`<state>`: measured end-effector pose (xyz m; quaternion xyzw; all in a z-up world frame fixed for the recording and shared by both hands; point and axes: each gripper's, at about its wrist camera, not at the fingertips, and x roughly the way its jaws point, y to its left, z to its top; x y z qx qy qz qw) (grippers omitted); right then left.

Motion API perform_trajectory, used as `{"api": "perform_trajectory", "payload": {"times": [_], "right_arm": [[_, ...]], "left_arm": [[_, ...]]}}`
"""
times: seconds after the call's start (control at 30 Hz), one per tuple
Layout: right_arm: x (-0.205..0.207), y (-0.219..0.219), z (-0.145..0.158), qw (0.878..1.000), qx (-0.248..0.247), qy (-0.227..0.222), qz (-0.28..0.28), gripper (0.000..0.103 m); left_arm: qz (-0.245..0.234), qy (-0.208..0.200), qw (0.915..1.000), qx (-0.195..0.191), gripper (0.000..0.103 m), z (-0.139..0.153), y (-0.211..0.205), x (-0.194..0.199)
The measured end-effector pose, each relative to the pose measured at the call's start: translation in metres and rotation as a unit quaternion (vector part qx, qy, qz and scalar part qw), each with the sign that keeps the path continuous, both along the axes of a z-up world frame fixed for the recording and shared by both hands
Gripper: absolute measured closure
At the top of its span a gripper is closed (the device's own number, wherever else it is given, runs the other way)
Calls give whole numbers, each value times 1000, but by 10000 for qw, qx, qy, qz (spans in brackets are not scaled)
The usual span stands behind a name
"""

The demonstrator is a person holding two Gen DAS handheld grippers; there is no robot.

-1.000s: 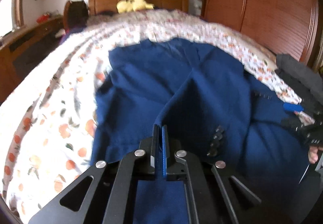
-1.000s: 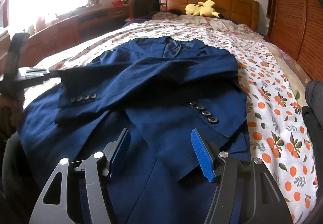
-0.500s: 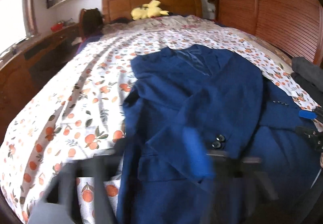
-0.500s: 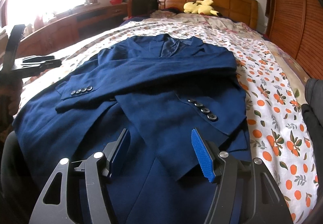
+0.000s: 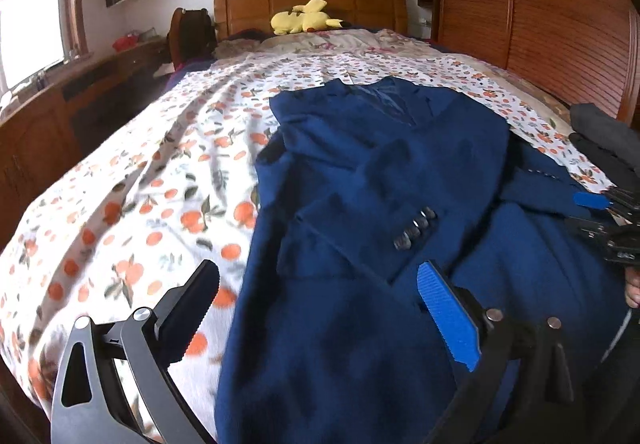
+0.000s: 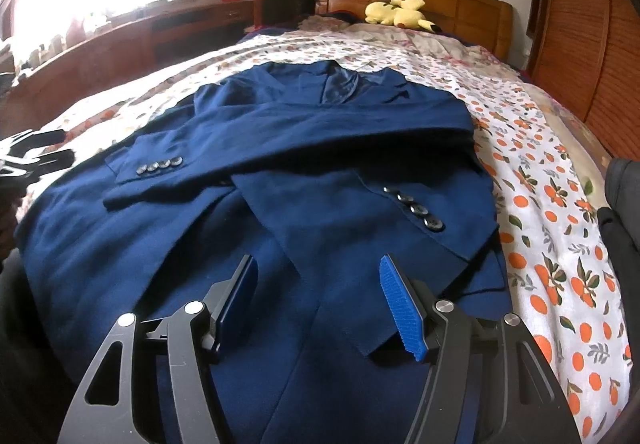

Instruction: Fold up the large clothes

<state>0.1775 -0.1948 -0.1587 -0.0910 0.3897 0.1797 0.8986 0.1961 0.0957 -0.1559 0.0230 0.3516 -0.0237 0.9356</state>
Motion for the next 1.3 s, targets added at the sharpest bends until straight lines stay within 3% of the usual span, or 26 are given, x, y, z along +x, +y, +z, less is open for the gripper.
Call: {"api": "perform_trajectory", "payload": {"times": [0.43, 0.8, 0.9, 0.97, 1.3], "right_arm": [[-29, -32, -1, 9986, -188, -53, -498, 36], [-66, -94, 5, 9950, -337, 132, -927, 36], [-70, -100, 4, 9946, -304, 236, -968, 45], [-73, -97, 3, 9954, -224, 309, -880, 71], [-66, -87, -3, 9928, -332, 505, -1034, 68]], "left_arm": [[-54, 19, 9997, -236, 3, -8, 9, -48], [194, 208, 9996, -35, 3, -24, 37, -60], [240, 264, 9994, -11, 3, -28, 43, -60], [236, 293, 9993, -15, 3, -30, 45, -62], [161, 372, 9990, -171, 6, -41, 52, -80]]}}
